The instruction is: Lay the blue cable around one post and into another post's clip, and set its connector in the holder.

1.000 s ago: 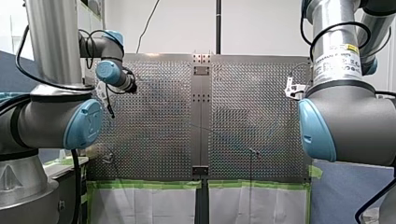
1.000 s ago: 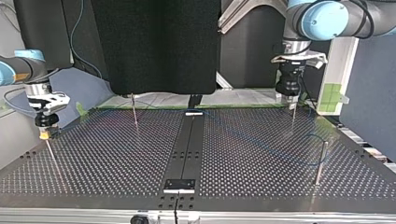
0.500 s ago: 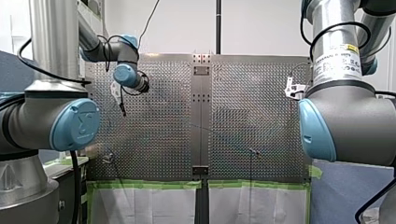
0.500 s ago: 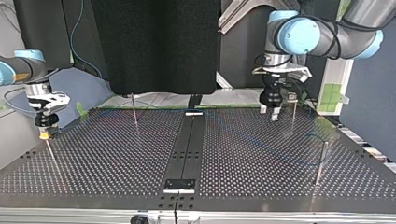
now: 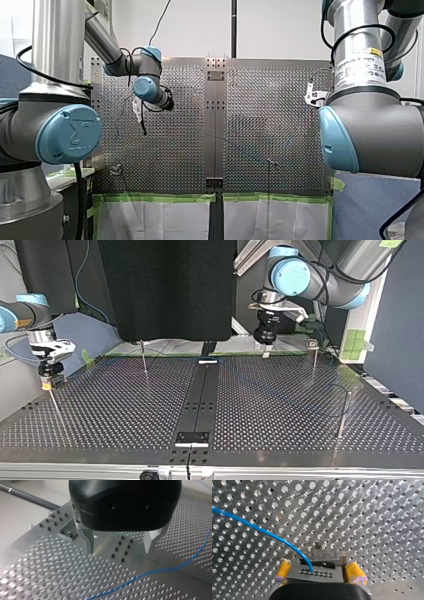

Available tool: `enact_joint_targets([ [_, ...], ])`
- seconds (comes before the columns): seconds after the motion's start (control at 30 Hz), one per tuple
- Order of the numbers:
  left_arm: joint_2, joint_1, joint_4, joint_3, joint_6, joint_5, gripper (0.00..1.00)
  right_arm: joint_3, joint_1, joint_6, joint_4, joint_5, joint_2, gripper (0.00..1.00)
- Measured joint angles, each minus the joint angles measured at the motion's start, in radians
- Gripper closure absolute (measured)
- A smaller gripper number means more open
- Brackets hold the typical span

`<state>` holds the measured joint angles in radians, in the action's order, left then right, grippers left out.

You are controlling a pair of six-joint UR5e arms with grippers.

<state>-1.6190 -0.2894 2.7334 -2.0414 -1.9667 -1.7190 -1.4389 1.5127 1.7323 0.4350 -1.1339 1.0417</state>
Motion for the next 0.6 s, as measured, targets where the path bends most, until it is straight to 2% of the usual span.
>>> enact_joint_targets([
  [0.43, -0.013, -0.123, -0.016, -0.001, -0.002, -0.002, 0.00, 0.000, 0.000, 0.000, 0.000, 0.000, 0.000, 0.00],
  [0.6, -0.014, -0.172, -0.026, -0.010, 0.000, -0.027, 0.00, 0.000, 0.000, 0.000, 0.000, 0.000, 0.000, 0.00],
])
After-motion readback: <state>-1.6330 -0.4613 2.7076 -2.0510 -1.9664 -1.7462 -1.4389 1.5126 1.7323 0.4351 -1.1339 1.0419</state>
